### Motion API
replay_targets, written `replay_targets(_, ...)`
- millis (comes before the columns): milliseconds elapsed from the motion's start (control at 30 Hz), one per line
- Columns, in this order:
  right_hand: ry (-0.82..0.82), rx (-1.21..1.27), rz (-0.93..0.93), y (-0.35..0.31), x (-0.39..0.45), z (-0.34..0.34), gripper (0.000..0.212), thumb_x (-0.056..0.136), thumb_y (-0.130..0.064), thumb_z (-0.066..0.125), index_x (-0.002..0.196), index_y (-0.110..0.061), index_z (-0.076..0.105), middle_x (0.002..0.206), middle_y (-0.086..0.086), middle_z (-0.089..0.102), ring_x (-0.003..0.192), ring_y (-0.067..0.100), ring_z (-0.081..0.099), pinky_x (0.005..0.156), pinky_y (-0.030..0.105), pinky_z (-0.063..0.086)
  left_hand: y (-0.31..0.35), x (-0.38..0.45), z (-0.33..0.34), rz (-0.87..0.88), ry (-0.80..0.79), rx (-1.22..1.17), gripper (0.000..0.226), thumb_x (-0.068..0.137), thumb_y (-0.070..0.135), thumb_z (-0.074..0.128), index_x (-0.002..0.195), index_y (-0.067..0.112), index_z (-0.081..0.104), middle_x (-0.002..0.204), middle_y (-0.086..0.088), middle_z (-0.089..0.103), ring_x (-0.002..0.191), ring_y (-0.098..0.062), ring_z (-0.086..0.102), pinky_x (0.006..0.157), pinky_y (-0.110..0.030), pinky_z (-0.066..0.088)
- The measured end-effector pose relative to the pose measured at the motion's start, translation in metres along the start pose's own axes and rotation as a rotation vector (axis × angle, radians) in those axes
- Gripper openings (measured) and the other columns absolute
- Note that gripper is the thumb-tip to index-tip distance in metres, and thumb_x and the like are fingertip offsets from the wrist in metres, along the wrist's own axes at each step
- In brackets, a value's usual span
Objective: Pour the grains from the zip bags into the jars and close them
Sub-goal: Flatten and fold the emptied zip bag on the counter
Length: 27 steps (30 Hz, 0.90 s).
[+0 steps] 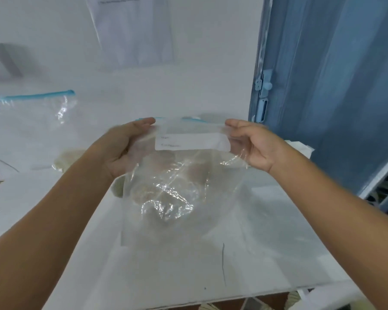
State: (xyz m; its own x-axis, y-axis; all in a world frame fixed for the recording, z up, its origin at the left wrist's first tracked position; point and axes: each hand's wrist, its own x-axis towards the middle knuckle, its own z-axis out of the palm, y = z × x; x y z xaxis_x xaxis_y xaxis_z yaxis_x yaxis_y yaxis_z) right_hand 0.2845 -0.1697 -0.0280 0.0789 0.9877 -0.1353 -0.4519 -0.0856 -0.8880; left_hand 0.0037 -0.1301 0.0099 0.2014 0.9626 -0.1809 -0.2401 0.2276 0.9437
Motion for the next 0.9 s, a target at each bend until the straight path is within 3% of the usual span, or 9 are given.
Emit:
replay_targets(67,0.022,-0.014,0.018,0.001,0.005,-0.012,0.047,0.098,0.009,0.053,0.144,-0.001,0.052,0.127,0.018,0.070,0.079,0.020,0.078,0.062,0.030,0.062,-0.007,0.007,0.010,-0.016,-0.005,-0.008,0.018,0.100,0.005,0.058,0.113,0.010,0.069,0.089,-0.006,0.077,0.063,-0.013,0.074,0.051,-0.021,0.056)
replay_targets(200,0.064,-0.018,0.038,0.004,0.013,-0.031,0.049,0.098,0.009,0.053,0.146,-0.001,0.052,0.128,0.019,0.069,0.081,0.022,0.077,0.063,0.031,0.063,-0.020,0.030,0.020,-0.026,-0.054,-0.029,0.022,0.087,0.008,0.067,0.108,0.010,0.073,0.101,-0.010,0.076,0.078,-0.020,0.077,0.067,-0.029,0.064)
replay_targets(333,0.093,-0.027,0.047,0.003,0.018,-0.049,0.048,0.099,0.008,0.052,0.146,-0.003,0.052,0.130,0.019,0.068,0.090,0.024,0.076,0.070,0.034,0.065,-0.030,0.045,0.035,-0.055,-0.129,-0.023,0.022,0.078,0.010,0.068,0.097,0.011,0.079,0.092,-0.009,0.078,0.073,-0.019,0.076,0.070,-0.028,0.064)
replay_targets(467,0.045,-0.034,0.066,-0.002,0.018,-0.066,0.051,0.099,0.003,0.057,0.148,-0.009,0.050,0.135,0.014,0.067,0.100,0.026,0.075,0.071,0.038,0.066,-0.036,0.069,0.039,-0.071,-0.125,-0.007,0.029,0.098,0.008,0.061,0.125,0.012,0.068,0.112,-0.013,0.073,0.087,-0.023,0.073,0.087,-0.034,0.059)
replay_targets(567,-0.054,-0.041,0.103,-0.004,0.014,-0.082,0.059,0.094,0.003,0.058,0.150,-0.011,0.047,0.140,0.013,0.065,0.102,0.026,0.075,0.071,0.038,0.065,-0.046,0.079,0.047,-0.108,-0.126,-0.025,0.033,0.101,0.006,0.058,0.133,0.013,0.060,0.117,-0.018,0.070,0.094,-0.026,0.073,0.089,-0.036,0.060)
replay_targets(667,-0.027,-0.021,0.087,-0.012,0.017,-0.097,0.057,0.098,0.006,0.054,0.152,-0.007,0.044,0.135,0.014,0.068,0.098,0.025,0.077,0.068,0.035,0.064,-0.056,0.088,0.057,-0.157,-0.135,-0.043,0.053,0.092,0.006,0.070,0.144,0.009,0.056,0.143,-0.021,0.061,0.129,-0.034,0.062,0.116,-0.049,0.045)
replay_targets(733,-0.004,0.009,0.084,-0.018,0.019,-0.109,0.056,0.098,0.004,0.053,0.152,-0.005,0.044,0.132,0.016,0.070,0.095,0.025,0.077,0.069,0.033,0.064,-0.061,0.089,0.071,-0.220,-0.146,-0.086,0.058,0.087,0.006,0.076,0.142,0.004,0.058,0.148,-0.020,0.057,0.138,-0.032,0.055,0.121,-0.047,0.039)
replay_targets(800,0.010,0.032,0.099,-0.028,0.018,-0.125,0.051,0.099,0.002,0.053,0.150,-0.003,0.047,0.131,0.019,0.070,0.092,0.025,0.078,0.070,0.034,0.065,-0.064,0.083,0.093,-0.280,-0.111,-0.097,0.037,0.095,0.008,0.067,0.131,-0.001,0.064,0.130,-0.023,0.068,0.121,-0.030,0.068,0.109,-0.041,0.052)
replay_targets(900,0.016,0.051,0.118,-0.054,0.014,-0.156,0.043,0.100,-0.002,0.053,0.143,-0.003,0.054,0.130,0.022,0.069,0.105,0.032,0.076,0.075,0.038,0.066,-0.073,0.075,0.128,-0.308,-0.063,-0.084,0.020,0.102,0.008,0.057,0.114,-0.005,0.065,0.089,-0.020,0.075,0.071,-0.027,0.076,0.072,-0.035,0.063)
